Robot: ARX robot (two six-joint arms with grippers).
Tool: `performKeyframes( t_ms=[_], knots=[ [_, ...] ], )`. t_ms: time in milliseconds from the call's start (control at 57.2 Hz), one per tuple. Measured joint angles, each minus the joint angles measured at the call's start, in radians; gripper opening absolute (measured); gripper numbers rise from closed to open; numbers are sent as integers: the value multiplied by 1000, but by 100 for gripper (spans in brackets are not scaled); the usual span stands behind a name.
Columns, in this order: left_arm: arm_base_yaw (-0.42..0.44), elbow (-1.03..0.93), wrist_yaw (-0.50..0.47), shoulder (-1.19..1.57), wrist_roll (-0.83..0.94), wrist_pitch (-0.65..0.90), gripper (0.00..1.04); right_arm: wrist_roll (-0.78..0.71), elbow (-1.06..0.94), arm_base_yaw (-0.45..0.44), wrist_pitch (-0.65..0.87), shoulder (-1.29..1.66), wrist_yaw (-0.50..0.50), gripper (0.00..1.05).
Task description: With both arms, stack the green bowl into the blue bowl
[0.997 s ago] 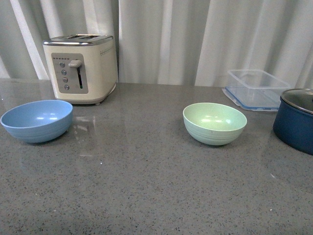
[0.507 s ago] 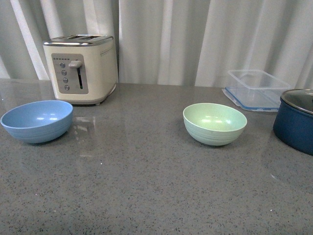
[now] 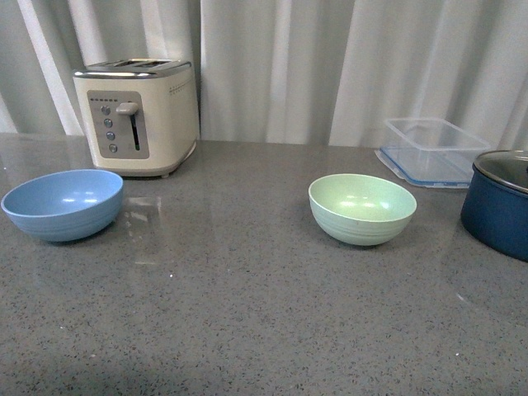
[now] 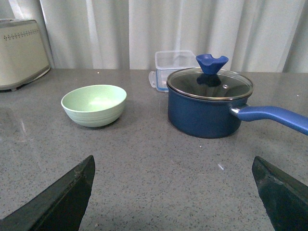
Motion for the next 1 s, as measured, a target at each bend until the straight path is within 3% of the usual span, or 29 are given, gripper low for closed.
performKeyframes(
  t_ms=[280, 542, 997],
  knots=[
    [147, 270, 196, 311, -106, 0, 98, 0, 0, 0, 0, 0, 0, 95],
    [229, 496, 258, 628, -183, -44, 98, 0, 0, 0, 0, 0, 0, 95],
    [189, 791, 300, 1113, -333, -75, 98, 0, 0, 0, 0, 0, 0, 95]
  ],
)
